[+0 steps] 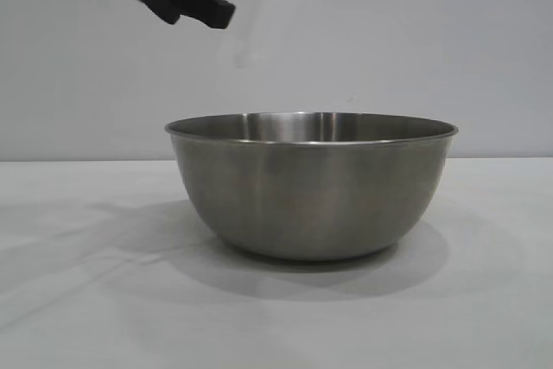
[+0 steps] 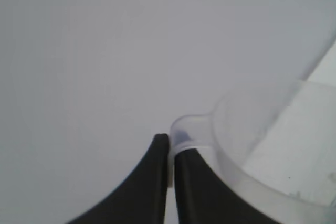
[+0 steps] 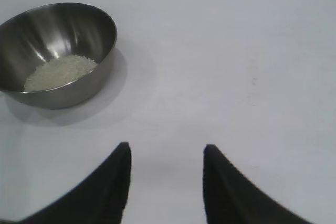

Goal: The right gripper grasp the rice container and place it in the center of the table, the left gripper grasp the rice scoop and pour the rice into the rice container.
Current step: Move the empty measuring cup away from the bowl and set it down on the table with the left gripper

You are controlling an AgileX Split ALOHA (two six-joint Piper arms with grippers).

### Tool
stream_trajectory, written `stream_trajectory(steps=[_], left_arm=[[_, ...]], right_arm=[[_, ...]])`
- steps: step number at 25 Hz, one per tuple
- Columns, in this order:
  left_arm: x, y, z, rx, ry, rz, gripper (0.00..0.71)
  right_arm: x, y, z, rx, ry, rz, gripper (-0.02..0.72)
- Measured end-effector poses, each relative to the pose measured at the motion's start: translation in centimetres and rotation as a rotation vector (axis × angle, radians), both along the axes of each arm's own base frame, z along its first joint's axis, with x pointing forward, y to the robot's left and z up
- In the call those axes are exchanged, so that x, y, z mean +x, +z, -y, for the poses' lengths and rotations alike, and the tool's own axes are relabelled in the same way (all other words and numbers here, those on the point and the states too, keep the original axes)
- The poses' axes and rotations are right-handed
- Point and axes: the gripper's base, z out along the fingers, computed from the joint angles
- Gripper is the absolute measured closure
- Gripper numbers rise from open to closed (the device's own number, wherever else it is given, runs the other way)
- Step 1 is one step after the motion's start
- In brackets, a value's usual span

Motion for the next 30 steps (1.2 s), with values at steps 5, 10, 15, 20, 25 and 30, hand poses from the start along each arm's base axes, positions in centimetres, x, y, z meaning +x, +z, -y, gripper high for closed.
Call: stream_trajectory(steps=[5,10,15,20,25,30], left_arm=[[-2.3,-3.1,-3.0,-0.153,0.179,-0.212,0.71],[-3.3,-4.8,-6.5,-0.302,0.308,-0.334,0.71],[-3.1,-5.7,-8.7,-0.354,0.391,-0.363,0.71],[-3.2,-7.5,-9.1,-0.326,0.417,-0.417,0.71],[-3.5,-8.2,-9.2,-0.313,0.421,-0.441,0.71],[-3.6,-8.8,-9.2,-0.302,0.426,-0.46,0.71]], right_arm=[[0.0,0.0,0.0,0.0,0.0,0.0,0.393],[0.0,0.0,0.0,0.0,0.0,0.0,0.393],[0.0,0.0,0.0,0.0,0.0,0.0,0.393],[0.0,0.0,0.0,0.0,0.0,0.0,0.393],[0.0,0.0,0.0,0.0,0.0,0.0,0.393],[0.0,0.0,0.0,0.0,0.0,0.0,0.393]])
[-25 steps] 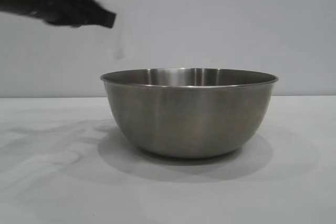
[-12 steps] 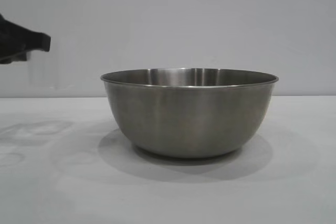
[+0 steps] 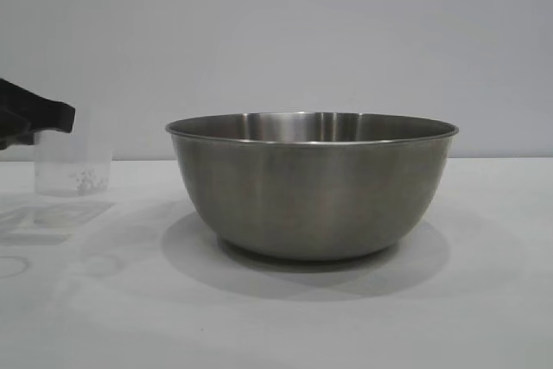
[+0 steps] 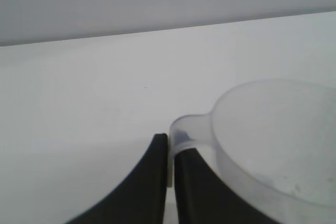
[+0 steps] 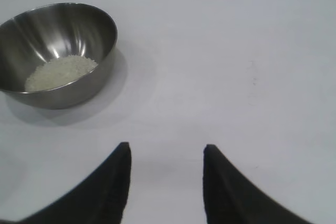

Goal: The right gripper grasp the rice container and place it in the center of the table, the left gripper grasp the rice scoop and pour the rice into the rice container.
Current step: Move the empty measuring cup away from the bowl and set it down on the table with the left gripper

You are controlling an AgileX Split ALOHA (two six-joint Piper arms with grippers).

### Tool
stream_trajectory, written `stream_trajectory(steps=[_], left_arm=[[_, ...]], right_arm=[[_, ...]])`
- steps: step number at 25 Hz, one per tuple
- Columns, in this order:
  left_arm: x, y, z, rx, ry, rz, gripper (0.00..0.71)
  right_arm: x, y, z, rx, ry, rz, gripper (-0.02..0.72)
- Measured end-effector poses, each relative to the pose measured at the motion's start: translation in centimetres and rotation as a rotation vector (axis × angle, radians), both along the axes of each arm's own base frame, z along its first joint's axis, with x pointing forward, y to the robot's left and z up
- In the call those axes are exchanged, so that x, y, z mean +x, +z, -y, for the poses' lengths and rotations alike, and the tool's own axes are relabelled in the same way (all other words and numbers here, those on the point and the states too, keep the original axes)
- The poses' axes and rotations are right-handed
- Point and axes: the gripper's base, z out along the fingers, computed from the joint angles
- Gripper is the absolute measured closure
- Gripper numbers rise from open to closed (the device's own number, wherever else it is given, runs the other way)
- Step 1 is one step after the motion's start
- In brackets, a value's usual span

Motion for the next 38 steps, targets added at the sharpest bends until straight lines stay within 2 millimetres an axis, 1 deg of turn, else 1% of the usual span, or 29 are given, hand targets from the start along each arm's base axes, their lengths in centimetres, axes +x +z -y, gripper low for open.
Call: stream_trajectory(steps=[5,11,12,13,14,15,16,17,18,25,28,32,34,38], left_arm=[[-1.2,-1.0,-0.4,0.014,0.001,-0.055,0.71],[-1.6,-1.3,-0.4,-0.004,-0.003,-0.073,0.71],[-1.7,-1.3,-0.3,-0.004,-0.013,-0.074,0.66],[-1.7,-1.3,-0.3,-0.003,-0.02,-0.077,0.66],[-1.8,-1.3,-0.2,-0.001,-0.027,-0.079,0.61],[-1.9,-1.4,-0.2,0.001,-0.037,-0.082,0.588],[-2.1,-1.4,-0.2,0.003,-0.042,-0.086,0.6],[-2.4,-1.6,-0.3,0.006,-0.043,-0.096,0.558],[-2.7,-1.7,-0.4,0.009,-0.043,-0.108,0.546],[-5.0,-2.5,-1.1,-0.008,-0.024,-0.188,0.549],[-5.4,-1.7,-1.4,-0.021,0.005,-0.173,0.549],[-5.1,0.7,-2.0,-0.059,0.083,-0.077,0.549],[-5.0,1.5,-2.5,-0.074,0.122,-0.043,0.549],[-4.7,2.1,-4.0,-0.087,0.143,-0.016,0.549]], right_arm=[[0.0,0.0,0.0,0.0,0.0,0.0,0.393],[0.0,0.0,0.0,0.0,0.0,0.0,0.393],[0.0,0.0,0.0,0.0,0.0,0.0,0.393],[0.0,0.0,0.0,0.0,0.0,0.0,0.393],[0.0,0.0,0.0,0.0,0.0,0.0,0.393],[0.0,0.0,0.0,0.0,0.0,0.0,0.393],[0.0,0.0,0.0,0.0,0.0,0.0,0.393],[0.0,0.0,0.0,0.0,0.0,0.0,0.393],[0.0,0.0,0.0,0.0,0.0,0.0,0.393],[0.0,0.0,0.0,0.0,0.0,0.0,0.393],[0.0,0.0,0.0,0.0,0.0,0.0,0.393],[0.0,0.0,0.0,0.0,0.0,0.0,0.393],[0.0,0.0,0.0,0.0,0.0,0.0,0.393],[0.0,0.0,0.0,0.0,0.0,0.0,0.393]])
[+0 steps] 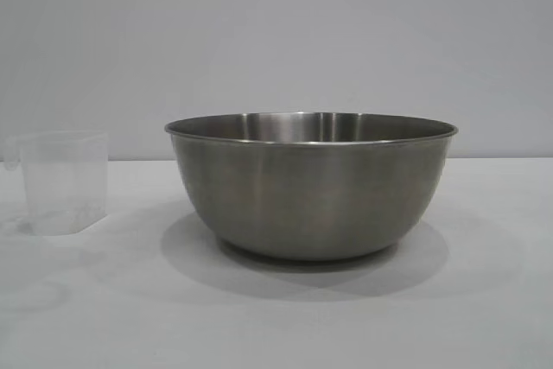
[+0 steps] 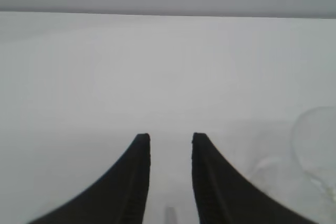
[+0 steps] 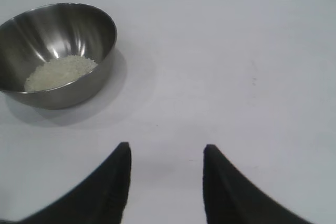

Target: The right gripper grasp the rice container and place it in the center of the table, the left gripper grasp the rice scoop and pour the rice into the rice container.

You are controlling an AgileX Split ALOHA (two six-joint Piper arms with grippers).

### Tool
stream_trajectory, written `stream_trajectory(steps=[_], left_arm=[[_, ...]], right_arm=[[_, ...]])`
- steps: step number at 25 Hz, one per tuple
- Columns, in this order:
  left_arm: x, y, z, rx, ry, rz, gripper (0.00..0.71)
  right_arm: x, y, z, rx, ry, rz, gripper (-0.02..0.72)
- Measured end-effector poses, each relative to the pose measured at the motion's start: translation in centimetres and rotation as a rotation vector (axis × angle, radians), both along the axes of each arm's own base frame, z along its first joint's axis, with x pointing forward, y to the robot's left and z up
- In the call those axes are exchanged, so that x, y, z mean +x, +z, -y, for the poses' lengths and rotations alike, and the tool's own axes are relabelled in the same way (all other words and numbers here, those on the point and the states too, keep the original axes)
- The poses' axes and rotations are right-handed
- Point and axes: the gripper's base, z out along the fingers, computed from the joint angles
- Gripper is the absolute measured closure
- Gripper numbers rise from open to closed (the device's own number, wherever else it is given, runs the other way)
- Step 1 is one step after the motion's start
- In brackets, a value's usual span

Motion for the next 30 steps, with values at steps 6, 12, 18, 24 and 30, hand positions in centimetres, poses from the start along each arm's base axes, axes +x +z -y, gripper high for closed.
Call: stream_trajectory(steps=[6,12,18,24,30], left_arm=[[0.3,0.0,-2.5,-0.055,-0.049,0.007,0.549],[0.3,0.4,-3.3,-0.037,-0.057,0.017,0.549],[0.0,3.5,-3.2,-0.019,-0.077,0.14,0.549],[-0.8,7.1,-2.9,0.004,-0.11,0.286,0.549],[-3.3,11.6,-2.3,0.065,-0.172,0.371,0.549]], right_arm=[[0.0,0.0,0.0,0.0,0.0,0.0,0.393],[0.0,0.0,0.0,0.0,0.0,0.0,0.393],[0.0,0.0,0.0,0.0,0.0,0.0,0.393],[0.0,0.0,0.0,0.0,0.0,0.0,0.393],[0.0,0.0,0.0,0.0,0.0,0.0,0.393]])
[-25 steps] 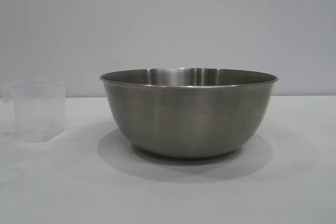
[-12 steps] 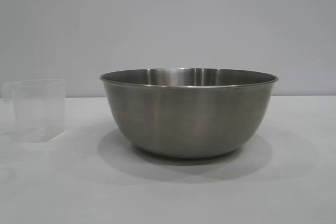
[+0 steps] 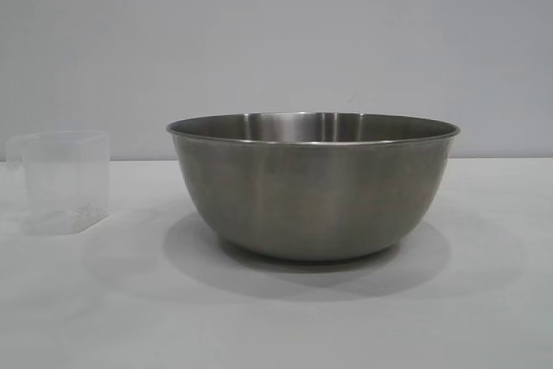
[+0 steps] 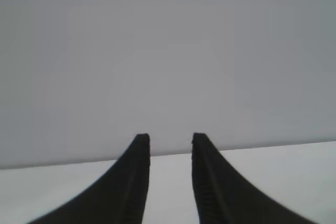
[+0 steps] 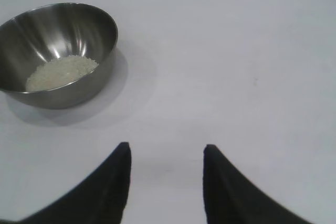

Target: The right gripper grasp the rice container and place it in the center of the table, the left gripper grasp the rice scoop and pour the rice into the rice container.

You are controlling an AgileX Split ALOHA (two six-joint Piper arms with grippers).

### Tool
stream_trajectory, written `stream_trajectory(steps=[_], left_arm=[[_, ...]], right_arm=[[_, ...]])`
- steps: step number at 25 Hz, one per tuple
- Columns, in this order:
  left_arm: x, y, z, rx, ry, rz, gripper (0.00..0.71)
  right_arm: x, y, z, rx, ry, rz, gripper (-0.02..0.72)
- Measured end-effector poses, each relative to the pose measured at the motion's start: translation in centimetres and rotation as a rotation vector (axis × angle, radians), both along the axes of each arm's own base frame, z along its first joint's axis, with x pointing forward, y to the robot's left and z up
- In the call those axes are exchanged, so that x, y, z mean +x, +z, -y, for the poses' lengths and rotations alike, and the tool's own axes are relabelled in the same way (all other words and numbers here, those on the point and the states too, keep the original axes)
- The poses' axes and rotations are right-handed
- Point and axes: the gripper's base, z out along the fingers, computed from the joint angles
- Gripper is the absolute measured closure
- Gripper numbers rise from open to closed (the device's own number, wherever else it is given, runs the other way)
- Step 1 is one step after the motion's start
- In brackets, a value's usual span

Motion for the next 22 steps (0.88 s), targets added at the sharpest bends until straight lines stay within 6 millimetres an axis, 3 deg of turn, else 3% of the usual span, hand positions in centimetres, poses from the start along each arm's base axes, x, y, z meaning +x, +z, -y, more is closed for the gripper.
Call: stream_trajectory(steps=[3,7,16,22], left_arm=[[-2.4,2.4,0.1,0.021,0.009,0.028,0.549],[-5.7,4.0,0.0,0.069,0.038,-0.005,0.549],[-12.6,4.9,-1.0,0.003,0.185,-0.141,0.549],[-15.9,6.0,-1.1,-0.072,0.227,-0.279,0.549]], right_arm=[[0.0,0.0,0.0,0.0,0.0,0.0,0.393],[0.0,0.0,0.0,0.0,0.0,0.0,0.393],[0.0,0.0,0.0,0.0,0.0,0.0,0.393],[0.0,0.0,0.0,0.0,0.0,0.0,0.393]])
